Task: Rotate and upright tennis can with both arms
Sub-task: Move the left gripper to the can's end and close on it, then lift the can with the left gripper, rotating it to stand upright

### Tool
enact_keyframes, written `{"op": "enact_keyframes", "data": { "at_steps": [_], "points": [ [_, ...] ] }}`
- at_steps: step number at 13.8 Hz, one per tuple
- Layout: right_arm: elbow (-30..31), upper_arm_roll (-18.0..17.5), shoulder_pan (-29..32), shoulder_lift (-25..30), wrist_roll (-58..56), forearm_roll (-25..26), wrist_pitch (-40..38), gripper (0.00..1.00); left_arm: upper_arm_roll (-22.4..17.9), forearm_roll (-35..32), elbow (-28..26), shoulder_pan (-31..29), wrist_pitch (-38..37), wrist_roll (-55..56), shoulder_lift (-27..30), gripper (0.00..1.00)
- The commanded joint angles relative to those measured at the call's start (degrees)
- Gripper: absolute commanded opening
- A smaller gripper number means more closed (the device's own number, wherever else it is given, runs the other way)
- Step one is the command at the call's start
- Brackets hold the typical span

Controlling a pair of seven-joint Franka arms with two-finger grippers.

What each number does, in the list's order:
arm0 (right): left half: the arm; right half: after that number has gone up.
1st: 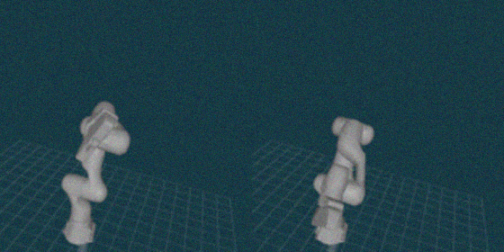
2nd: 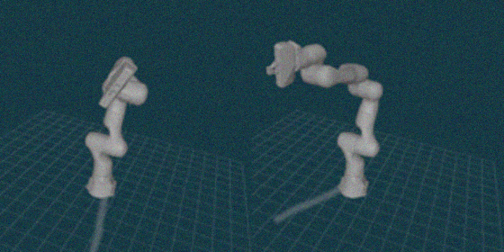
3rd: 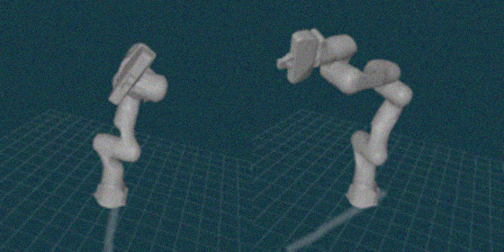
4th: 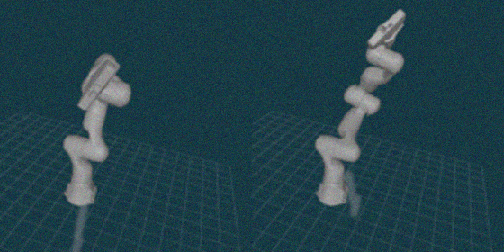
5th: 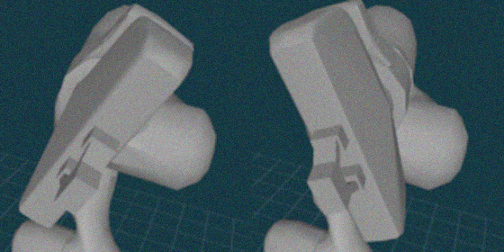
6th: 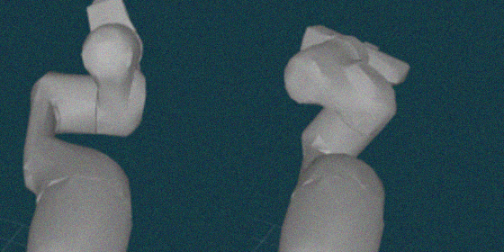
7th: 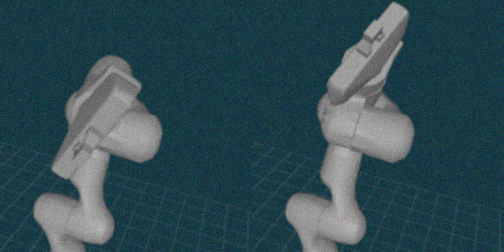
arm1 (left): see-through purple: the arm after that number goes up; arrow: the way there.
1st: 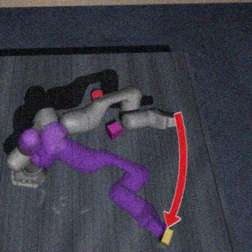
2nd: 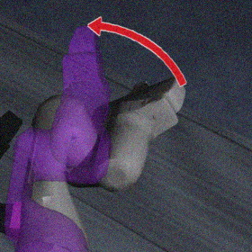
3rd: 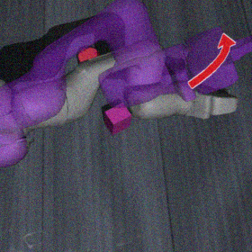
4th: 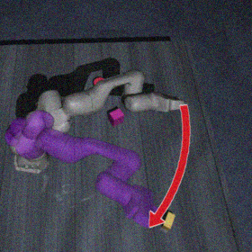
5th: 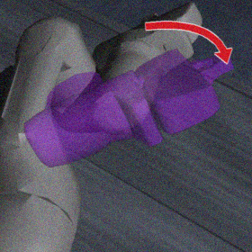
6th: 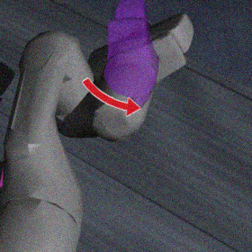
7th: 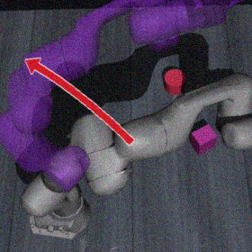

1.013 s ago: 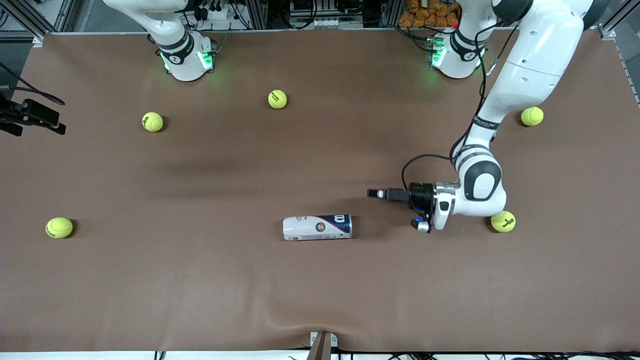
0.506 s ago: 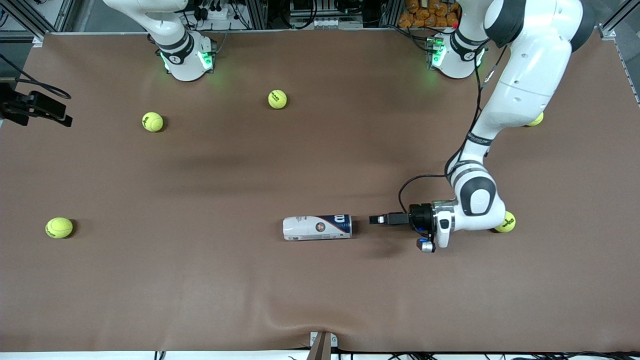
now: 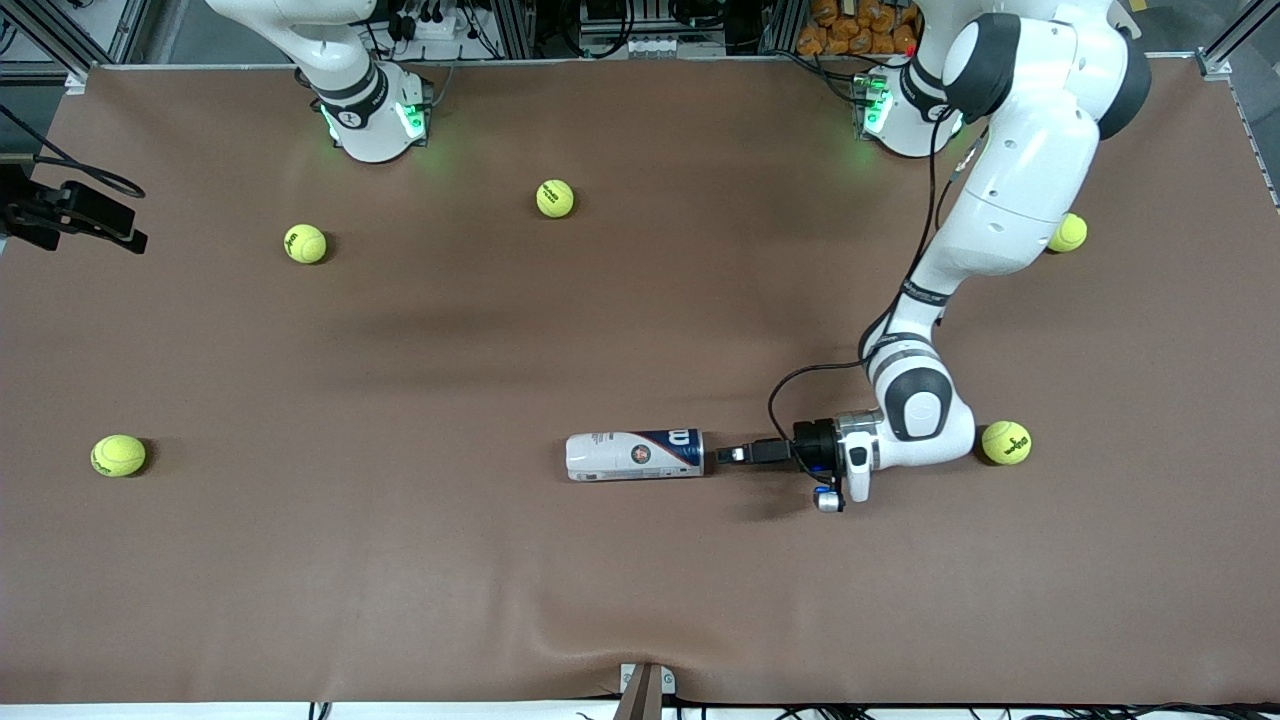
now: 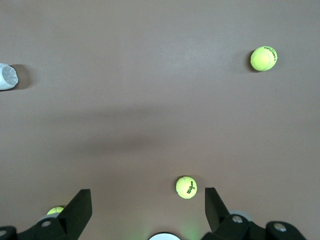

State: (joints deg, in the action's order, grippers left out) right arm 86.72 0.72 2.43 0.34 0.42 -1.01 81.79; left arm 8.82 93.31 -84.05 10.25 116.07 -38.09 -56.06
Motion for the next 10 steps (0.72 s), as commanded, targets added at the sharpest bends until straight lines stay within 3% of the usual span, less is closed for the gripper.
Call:
{"op": "enact_keyframes", "data": {
  "at_steps": [1, 4, 6, 9, 10],
  "points": [
    [-1.54, -0.98, 0.65, 0.36, 0.19, 0.65, -0.22, 1.00, 0.06, 2.30, 2.67, 1.35, 1.96, -0.93, -1.33, 0.92],
    [-1.55, -0.63, 1.88, 0.36, -1.90, 0.05, -3.56, 1.00, -0.03, 5.56, 3.46, 3.72, 3.71, -0.93, -2.48, 0.80],
    [-1.82, -0.54, 2.23, -1.04, -7.77, 0.30, -3.12, 1.00, -0.03, 5.74, 3.63, 3.81, 3.81, -0.32, -2.48, 0.56],
    [-1.82, -0.19, 3.89, -0.96, -10.62, -0.30, -1.55, 1.00, -0.11, 5.65, 3.63, 3.81, 3.81, -0.14, -1.95, 0.00],
    [-1.90, -0.19, 5.64, -1.04, -10.36, -1.87, -1.28, 1.00, -0.12, 5.56, 3.63, 3.73, 3.81, -0.06, -1.60, 0.00]
  ]
}}
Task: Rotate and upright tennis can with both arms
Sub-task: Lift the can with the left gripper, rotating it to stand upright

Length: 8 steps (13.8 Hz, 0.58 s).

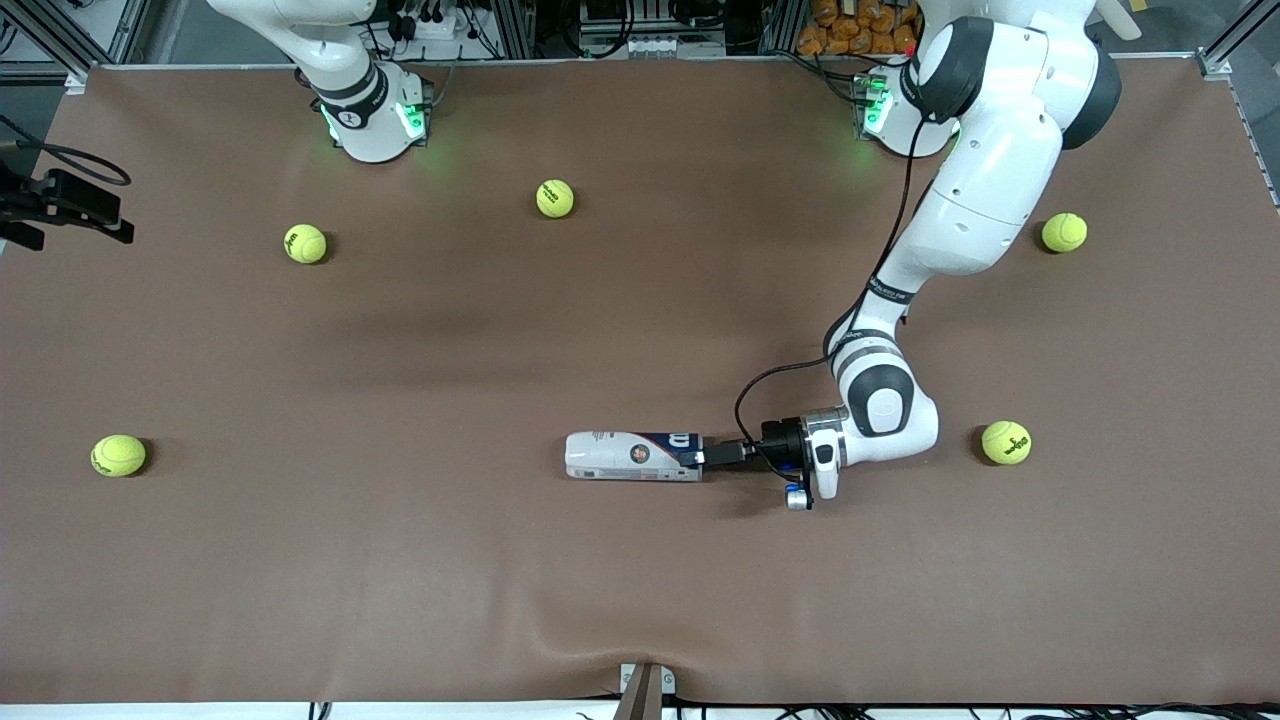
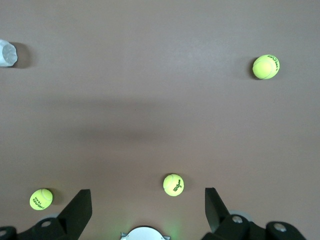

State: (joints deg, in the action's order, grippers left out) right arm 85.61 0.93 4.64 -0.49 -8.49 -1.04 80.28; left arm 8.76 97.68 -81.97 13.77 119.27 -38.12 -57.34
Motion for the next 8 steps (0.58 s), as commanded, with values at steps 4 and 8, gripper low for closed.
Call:
{"op": "enact_keyframes", "data": {
  "at_steps": [4, 8],
  "points": [
    [-0.89, -0.66, 5.21, -0.22, 9.50, -5.99, 0.49, 1.00, -1.54, -3.43, 1.55, 0.29, 1.05, 3.90, 4.24, 0.00],
    [-0.89, -0.75, 0.56, -0.74, 11.21, -1.61, 0.93, 1.00, -1.55, -16.26, 1.55, 1.26, 2.71, 13.67, 13.19, 0.00]
  ]
}}
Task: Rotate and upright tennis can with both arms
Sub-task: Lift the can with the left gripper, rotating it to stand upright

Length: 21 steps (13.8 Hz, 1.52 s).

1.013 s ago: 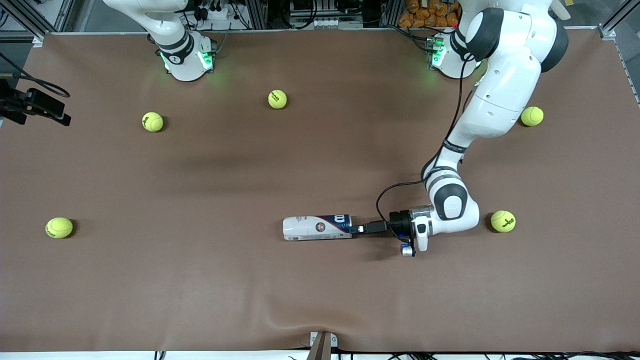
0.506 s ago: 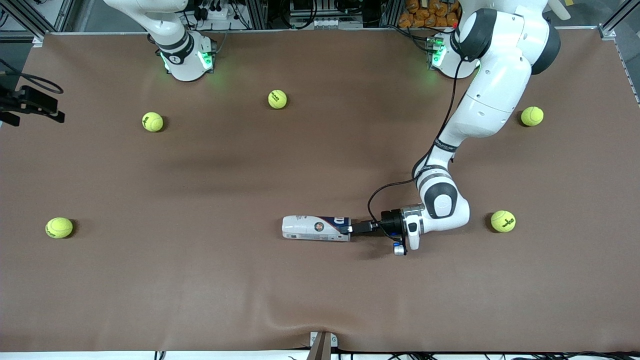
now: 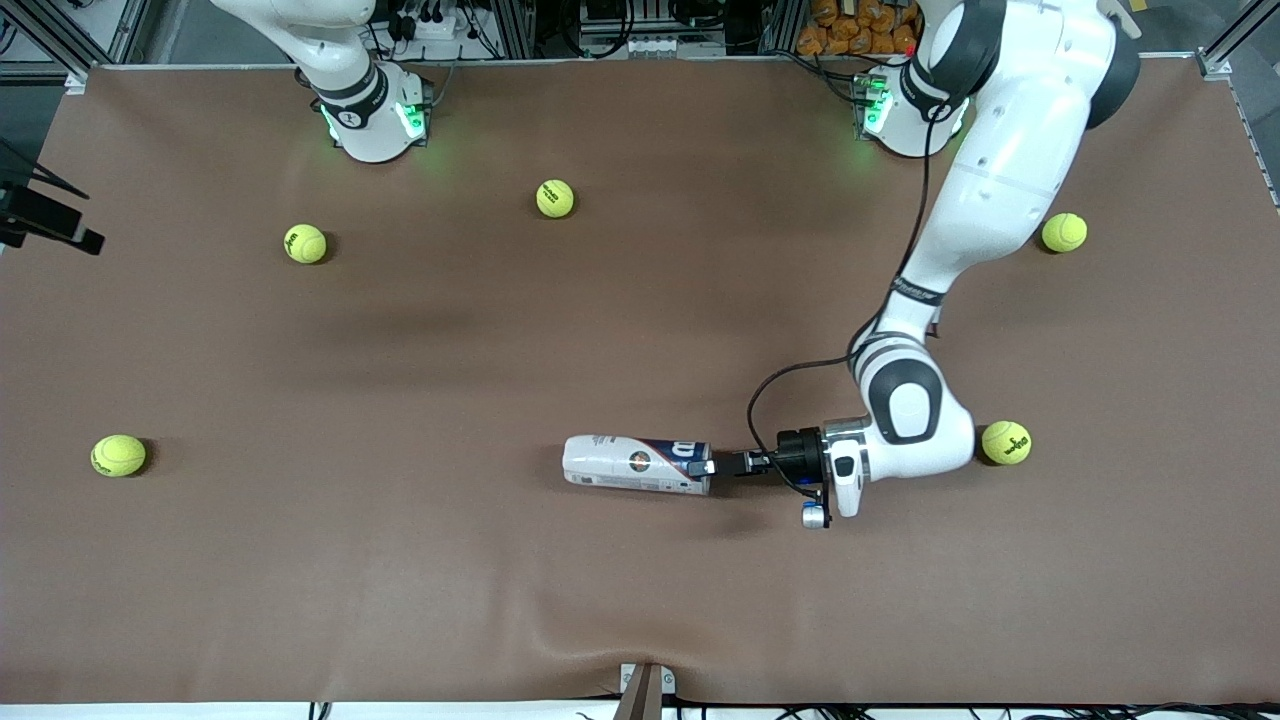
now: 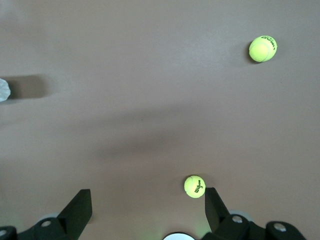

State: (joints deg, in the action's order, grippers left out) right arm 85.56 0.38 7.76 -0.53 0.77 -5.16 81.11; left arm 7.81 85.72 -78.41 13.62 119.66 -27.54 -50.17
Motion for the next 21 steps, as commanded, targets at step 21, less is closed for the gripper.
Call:
{"op": "enact_keyframes", "data": {
  "at_steps": [21],
  "points": [
    [-2.94, -0.03, -4.59, -1.05, 1.69, 4.98, -0.69, 1.00, -1.14, -84.31, 3.62, 23.02, -5.93, 44.42, 22.67, 0.00]
  ]
}}
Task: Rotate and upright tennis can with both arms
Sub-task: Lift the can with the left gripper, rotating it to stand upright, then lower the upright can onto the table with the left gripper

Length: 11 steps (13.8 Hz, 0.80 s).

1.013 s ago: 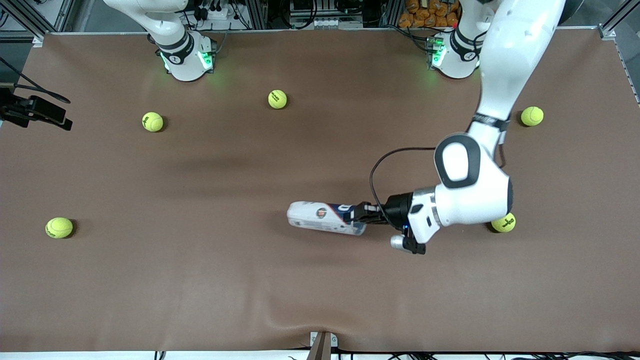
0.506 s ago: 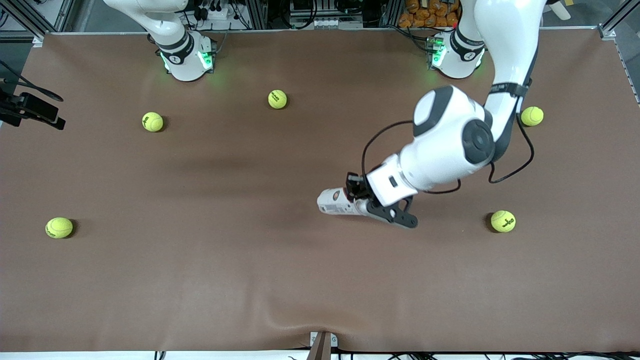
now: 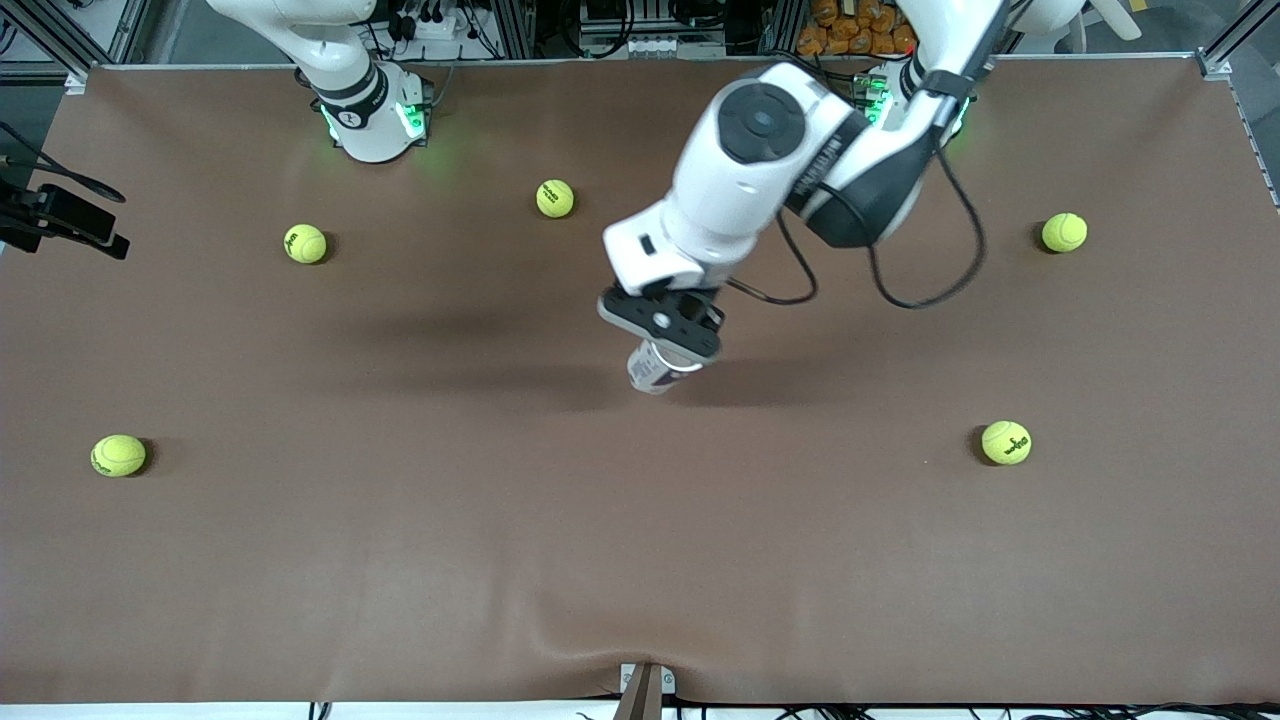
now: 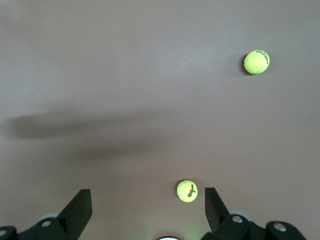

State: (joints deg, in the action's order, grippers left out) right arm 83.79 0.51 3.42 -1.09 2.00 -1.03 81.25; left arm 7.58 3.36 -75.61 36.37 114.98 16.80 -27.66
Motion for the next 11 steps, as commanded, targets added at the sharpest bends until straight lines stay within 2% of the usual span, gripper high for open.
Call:
{"op": "enact_keyframes", "data": {
  "at_steps": [1, 4, 7, 11],
  "points": [
    [-1.09, -0.16, -0.16, -0.49, 0.55, 0.77, -0.83, 1.00, -0.98, -2.13, 1.43, 1.15, -1.25, 0.07, -0.20, 0.00],
    [-1.09, 0.19, -1.03, -0.49, 0.63, 1.03, -1.36, 1.00, -1.07, -6.60, 1.70, 3.79, -0.82, 0.33, -1.43, 0.00],
    [-1.09, 1.07, -2.01, -0.49, 0.72, 1.03, -1.45, 1.00, -3.00, -9.59, 1.70, 8.26, -0.46, 1.30, -4.06, 0.00],
    [-1.09, 1.25, -2.10, -0.49, 0.72, 1.03, -1.45, 1.00, -4.32, -10.39, 1.70, 10.74, 0.42, 1.30, -7.05, 0.00]
  ]
}}
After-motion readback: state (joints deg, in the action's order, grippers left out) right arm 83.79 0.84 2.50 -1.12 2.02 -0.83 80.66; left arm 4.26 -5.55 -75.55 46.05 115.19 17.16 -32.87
